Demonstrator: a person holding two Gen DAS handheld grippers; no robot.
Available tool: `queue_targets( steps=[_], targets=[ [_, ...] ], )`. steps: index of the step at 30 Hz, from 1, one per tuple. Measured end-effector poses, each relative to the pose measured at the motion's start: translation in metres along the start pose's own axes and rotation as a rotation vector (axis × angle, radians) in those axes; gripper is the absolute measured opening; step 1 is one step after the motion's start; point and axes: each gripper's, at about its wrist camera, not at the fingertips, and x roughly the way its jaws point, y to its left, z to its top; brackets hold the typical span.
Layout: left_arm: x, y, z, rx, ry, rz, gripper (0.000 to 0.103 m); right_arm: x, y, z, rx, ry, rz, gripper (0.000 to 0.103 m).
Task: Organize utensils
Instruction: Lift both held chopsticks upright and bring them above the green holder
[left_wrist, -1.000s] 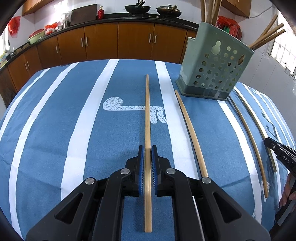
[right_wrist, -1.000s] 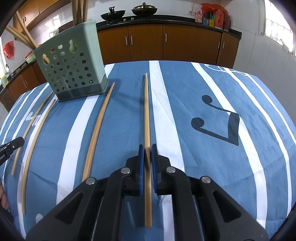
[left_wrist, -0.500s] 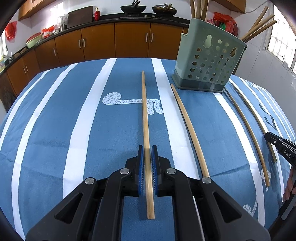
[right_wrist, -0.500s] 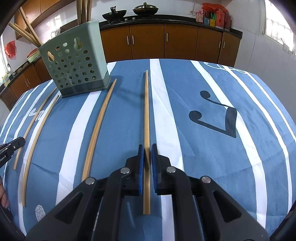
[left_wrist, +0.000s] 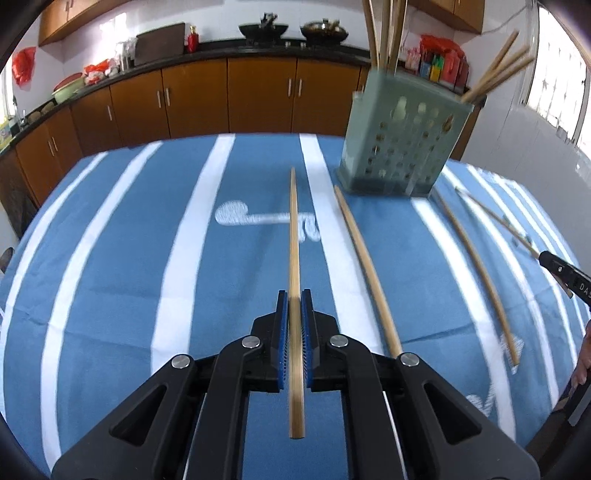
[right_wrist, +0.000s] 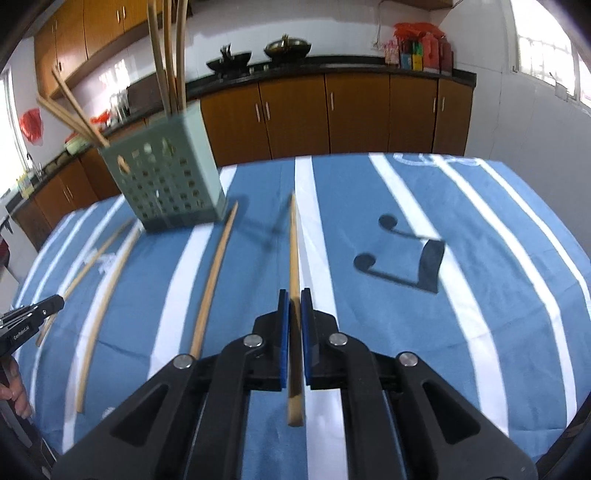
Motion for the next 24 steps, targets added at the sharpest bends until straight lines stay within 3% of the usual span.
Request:
queue_targets(
  steps=[12, 24],
  targets=[
    [-0.066, 0.002, 0.037, -0.044, -0.241, -0.038, 0.007, -0.059, -0.003, 0.036, 0.037, -0.233, 0.034, 0.007],
    [-0.081, -0.002, 0.050, -0.029, -0.296, -0.039, 0.007, -0.078, 0.003, 0.054, 0.014, -0.311, 0.036, 0.007]
  ],
)
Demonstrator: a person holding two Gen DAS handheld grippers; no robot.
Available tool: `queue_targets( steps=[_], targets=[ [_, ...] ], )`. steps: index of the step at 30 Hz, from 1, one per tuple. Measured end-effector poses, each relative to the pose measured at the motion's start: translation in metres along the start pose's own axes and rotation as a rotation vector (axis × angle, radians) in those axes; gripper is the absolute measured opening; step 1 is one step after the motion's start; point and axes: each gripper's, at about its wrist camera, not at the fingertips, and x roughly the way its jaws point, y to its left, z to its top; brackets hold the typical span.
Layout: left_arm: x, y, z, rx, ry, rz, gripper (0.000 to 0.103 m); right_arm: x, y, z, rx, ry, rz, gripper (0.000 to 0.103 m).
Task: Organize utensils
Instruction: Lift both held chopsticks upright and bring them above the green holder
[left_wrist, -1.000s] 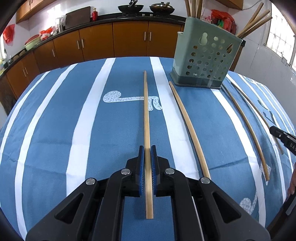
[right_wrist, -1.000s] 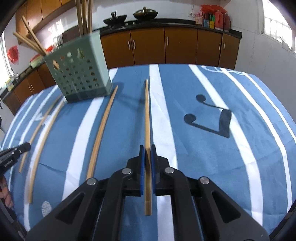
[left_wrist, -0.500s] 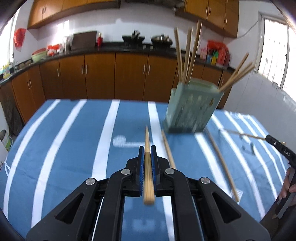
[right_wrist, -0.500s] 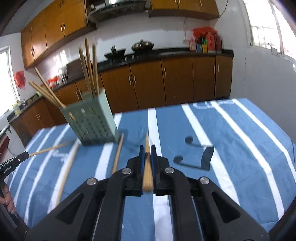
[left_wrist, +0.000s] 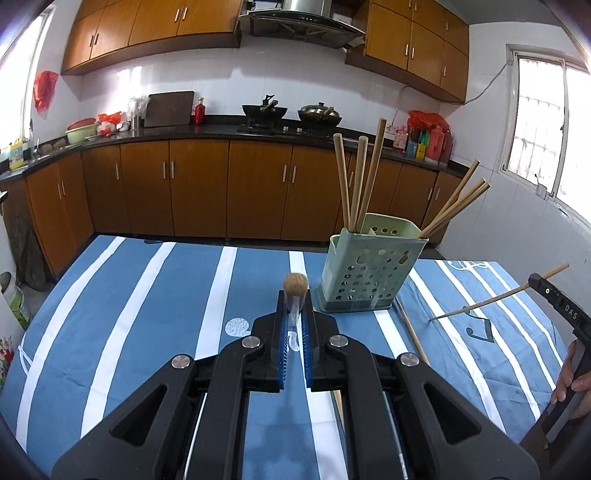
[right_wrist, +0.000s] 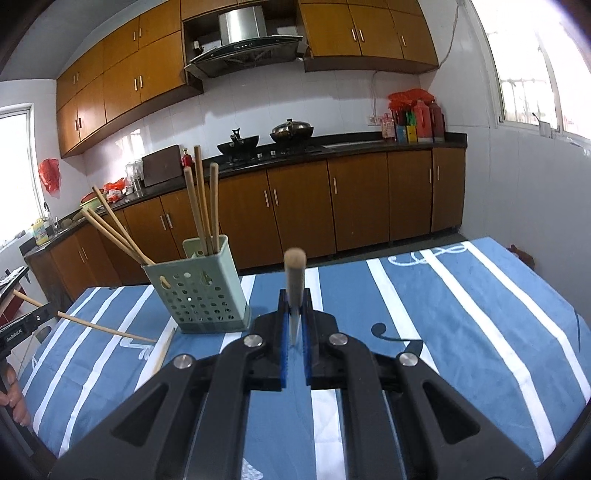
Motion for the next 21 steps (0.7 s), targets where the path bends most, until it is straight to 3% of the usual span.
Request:
queue_targets(
  steps=[8, 14, 21],
  targets=[
    [-0.027, -0.014, 0.034, 0.030, -0.075, -0.081, 0.007, -0.034, 0.014, 0.054, -0.009, -0.078, 0.113, 0.007],
    [-0.045, -0.035, 0.071, 0.039, -0.180, -0.134, 0.007, -0.061, 0.038, 0.095, -0.013, -0.167, 0.231, 0.007],
    [-0.042, -0.063, 0.109, 0.008, -0.345, -0.115, 0.007, -0.056, 0.068, 0.121, -0.028, -0.256, 0.237, 0.007]
  ],
)
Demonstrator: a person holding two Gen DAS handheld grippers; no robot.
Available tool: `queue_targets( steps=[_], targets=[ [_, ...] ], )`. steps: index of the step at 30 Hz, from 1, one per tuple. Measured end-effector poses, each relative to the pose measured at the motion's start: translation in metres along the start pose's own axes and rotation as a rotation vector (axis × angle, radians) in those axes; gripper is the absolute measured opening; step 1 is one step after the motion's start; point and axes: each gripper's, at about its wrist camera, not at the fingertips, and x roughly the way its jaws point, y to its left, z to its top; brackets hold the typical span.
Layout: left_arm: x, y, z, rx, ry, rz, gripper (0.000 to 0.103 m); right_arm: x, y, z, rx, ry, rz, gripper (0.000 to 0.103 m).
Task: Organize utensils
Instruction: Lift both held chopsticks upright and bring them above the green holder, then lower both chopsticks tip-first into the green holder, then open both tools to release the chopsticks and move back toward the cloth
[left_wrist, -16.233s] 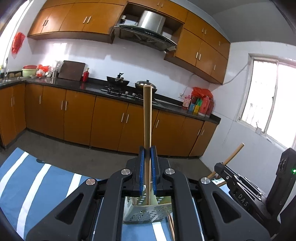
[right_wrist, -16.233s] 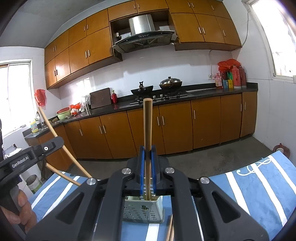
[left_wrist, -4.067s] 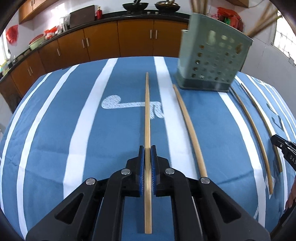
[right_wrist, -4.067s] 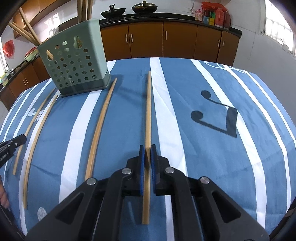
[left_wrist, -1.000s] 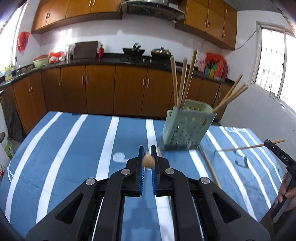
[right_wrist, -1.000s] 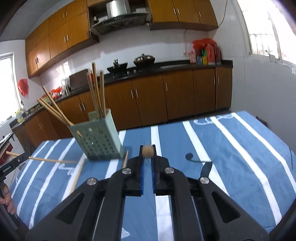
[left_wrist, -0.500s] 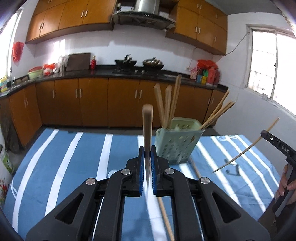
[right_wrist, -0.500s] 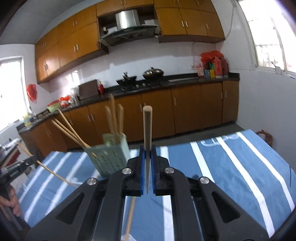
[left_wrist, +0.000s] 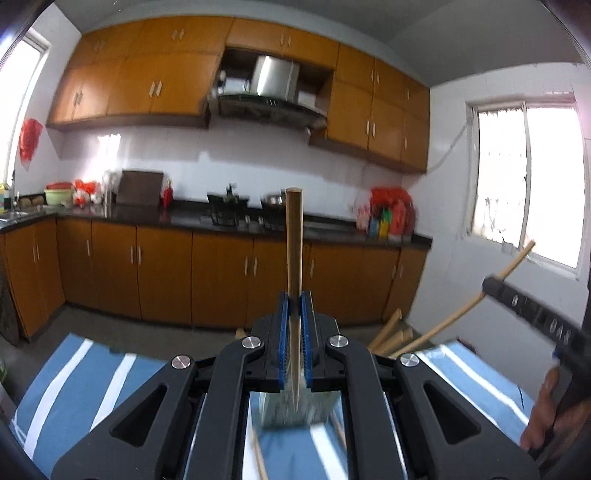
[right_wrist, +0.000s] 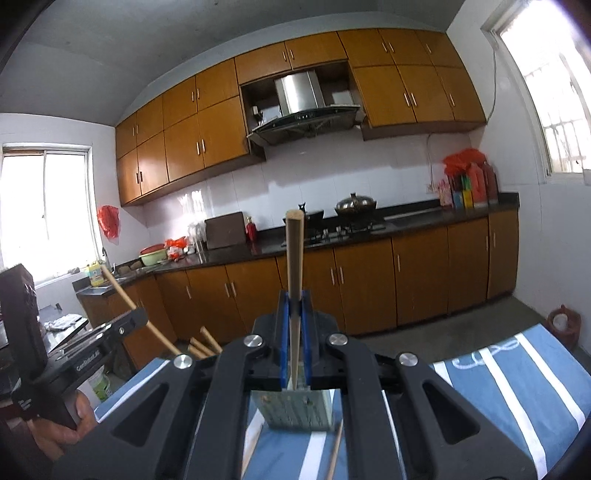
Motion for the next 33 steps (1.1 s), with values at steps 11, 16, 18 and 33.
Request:
queue_targets(
  steps=[11, 16, 18, 33],
  targets=[
    [0.058, -0.010, -0.010, 0.001, -0.025, 0.063, 0.007, 0.077, -0.005, -0.016, -0.026, 0.077, -0.044, 0.007],
    [0.075, -0.003, -0.021, -0.025, 0.020, 0.061, 0.007, 0.101, -0.007, -0.029, -0.026, 0.136, -0.040, 0.007],
    [0.079, -0.004, -0.024, -0.018, 0.033, 0.061, 0.007, 0.106, -0.006, -0.032, -0.027, 0.147, -0.041, 0.007],
    [0.074, -0.003, -0.023, -0.036, 0.060, 0.046, 0.008, 0.098, -0.005, -0.036, -0.010, 0.150, -0.051, 0.021]
  ],
)
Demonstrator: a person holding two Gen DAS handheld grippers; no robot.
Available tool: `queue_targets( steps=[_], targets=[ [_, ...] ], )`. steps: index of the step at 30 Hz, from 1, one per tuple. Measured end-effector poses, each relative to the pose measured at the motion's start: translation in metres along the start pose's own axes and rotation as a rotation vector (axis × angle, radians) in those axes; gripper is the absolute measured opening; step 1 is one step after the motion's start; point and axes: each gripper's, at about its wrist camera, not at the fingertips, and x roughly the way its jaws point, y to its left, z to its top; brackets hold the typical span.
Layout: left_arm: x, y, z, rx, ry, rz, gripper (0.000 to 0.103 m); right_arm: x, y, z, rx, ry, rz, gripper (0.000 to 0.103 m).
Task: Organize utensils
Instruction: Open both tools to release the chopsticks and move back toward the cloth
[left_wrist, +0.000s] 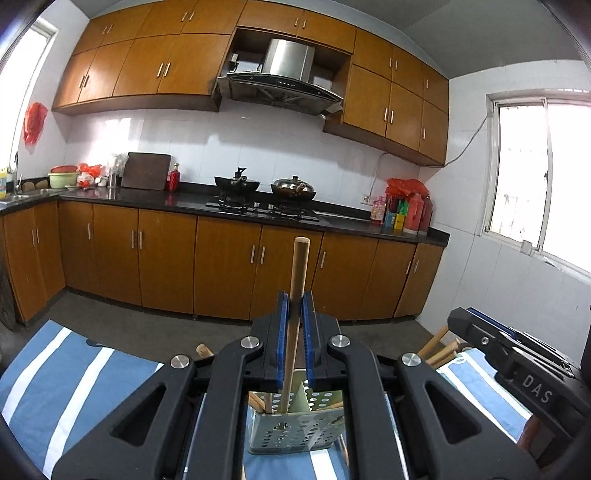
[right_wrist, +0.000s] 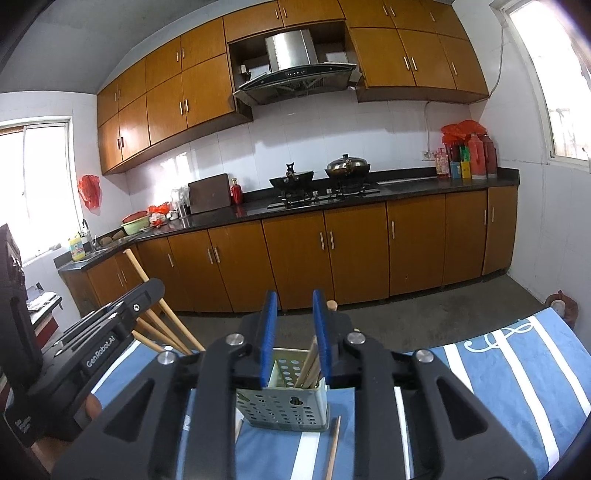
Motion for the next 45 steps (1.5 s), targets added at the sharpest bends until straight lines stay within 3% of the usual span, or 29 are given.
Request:
queue_targets(
  steps=[9, 15, 18, 24, 28, 33, 35, 36, 37, 45],
  targets=[
    [-0.033, 0.011, 0.017, -0.025, -0.064, 0.005, 0.008, -0.036, -0.006, -0.005, -0.020, -0.037, -0.014, 0.021],
    [-0.065, 0.030, 0.003, -0.037, -0.046, 0.037, 0.008, -0.062, -0.023, -0.039, -0.003, 0.013, -0.040, 0.021],
    [-0.077, 0.042, -0.023, -0.026, 0.010, 0.068, 0.008, -0.062, -0.031, -0.074, -0.009, 0.104, -0.068, 0.021],
    [-0.069, 0.065, -0.100, -0.034, 0.220, 0.117, 0.008, -0.043, -0.042, -0.146, 0.043, 0.318, -0.081, 0.021],
    [-0.056, 0.075, -0.149, -0.111, 0.371, 0.102, 0.008, -0.033, -0.035, -0.190, 0.064, 0.426, -0.064, 0.021],
    [-0.048, 0.063, -0.179, -0.116, 0.458, 0.063, 0.008, -0.024, -0.027, -0.216, 0.068, 0.495, -0.044, 0.021],
    [-0.044, 0.056, -0.185, -0.105, 0.480, 0.048, 0.021, -0.021, -0.023, -0.222, 0.072, 0.511, -0.037, 0.021],
    [-0.044, 0.054, -0.187, -0.099, 0.483, 0.048, 0.042, -0.020, -0.022, -0.225, 0.074, 0.517, -0.034, 0.021],
    [-0.046, 0.051, -0.190, -0.091, 0.481, 0.051, 0.051, -0.019, -0.021, -0.225, 0.073, 0.521, -0.033, 0.021],
    [-0.042, 0.034, -0.208, -0.012, 0.540, 0.060, 0.051, -0.011, -0.012, -0.232, 0.034, 0.552, -0.047, 0.021]
  ],
)
